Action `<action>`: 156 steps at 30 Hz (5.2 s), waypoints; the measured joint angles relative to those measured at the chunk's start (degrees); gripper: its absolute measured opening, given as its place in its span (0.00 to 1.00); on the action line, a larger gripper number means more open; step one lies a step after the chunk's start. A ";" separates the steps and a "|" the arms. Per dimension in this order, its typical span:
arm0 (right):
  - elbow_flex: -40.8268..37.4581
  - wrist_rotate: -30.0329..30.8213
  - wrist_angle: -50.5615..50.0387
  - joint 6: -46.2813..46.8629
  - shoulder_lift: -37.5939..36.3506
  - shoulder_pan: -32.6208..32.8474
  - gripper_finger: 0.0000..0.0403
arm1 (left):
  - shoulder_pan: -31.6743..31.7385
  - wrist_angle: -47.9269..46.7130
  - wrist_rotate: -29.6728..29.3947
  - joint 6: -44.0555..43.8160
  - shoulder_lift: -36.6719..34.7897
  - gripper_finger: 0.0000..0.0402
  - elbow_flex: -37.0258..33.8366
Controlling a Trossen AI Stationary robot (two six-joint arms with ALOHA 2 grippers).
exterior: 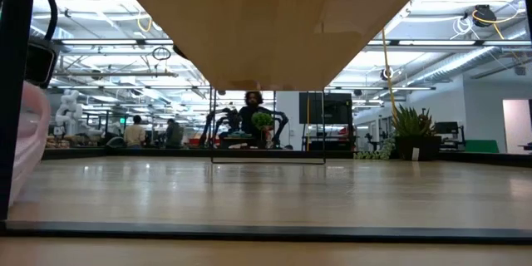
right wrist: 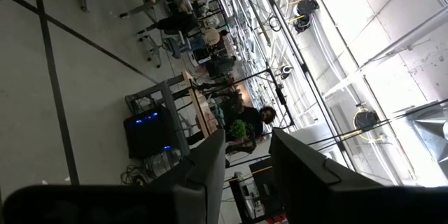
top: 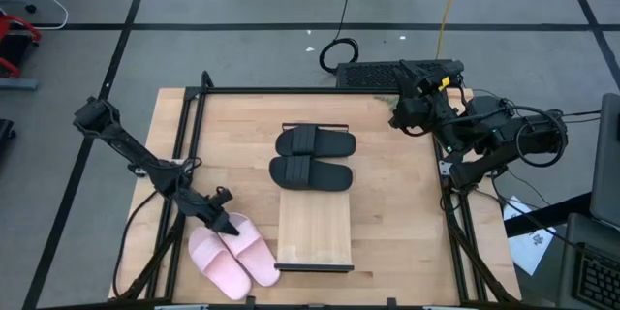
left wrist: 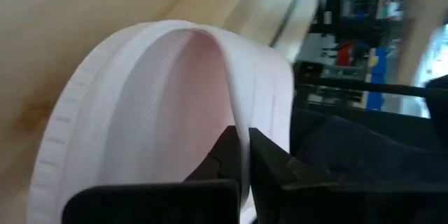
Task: Pick and place slides into the shelf
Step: Put the right pink slide on the shelf
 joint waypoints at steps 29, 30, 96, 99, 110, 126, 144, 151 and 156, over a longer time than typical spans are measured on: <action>0.00 0.02 -0.02 0.12 0.02 0.00 0.27 | 0.00 -68.51 -13.82 0.67 -22.63 0.00 28.89; 0.00 0.02 -0.02 0.14 0.02 0.00 0.27 | 0.00 -70.84 -14.94 0.69 -22.23 0.00 31.09; 0.02 0.35 0.48 6.18 -0.07 -8.59 0.27 | 0.76 -46.25 -48.53 -13.02 46.76 0.00 80.89; 0.02 0.35 0.48 6.18 -0.07 -8.59 0.27 | 1.10 -49.33 -48.04 -15.51 47.76 0.00 80.89; 0.02 0.39 0.44 6.12 -0.07 -8.59 0.27 | 1.85 -57.14 -48.15 -20.76 49.68 0.00 80.89; 0.02 0.15 0.39 5.50 -0.07 -8.59 0.27 | 2.50 -69.83 -46.49 -27.48 49.60 0.00 80.89; 0.02 0.05 0.39 5.70 -0.07 -8.59 0.27 | 7.00 -71.63 -44.52 -20.43 48.78 0.00 80.89; 0.02 0.04 0.39 5.71 -0.07 -8.59 0.27 | 7.65 -71.03 -44.52 -19.50 48.69 0.00 80.89; 0.02 0.04 0.39 5.99 -0.07 -8.59 0.27 | 7.65 -71.08 -43.82 -19.52 48.69 0.00 80.89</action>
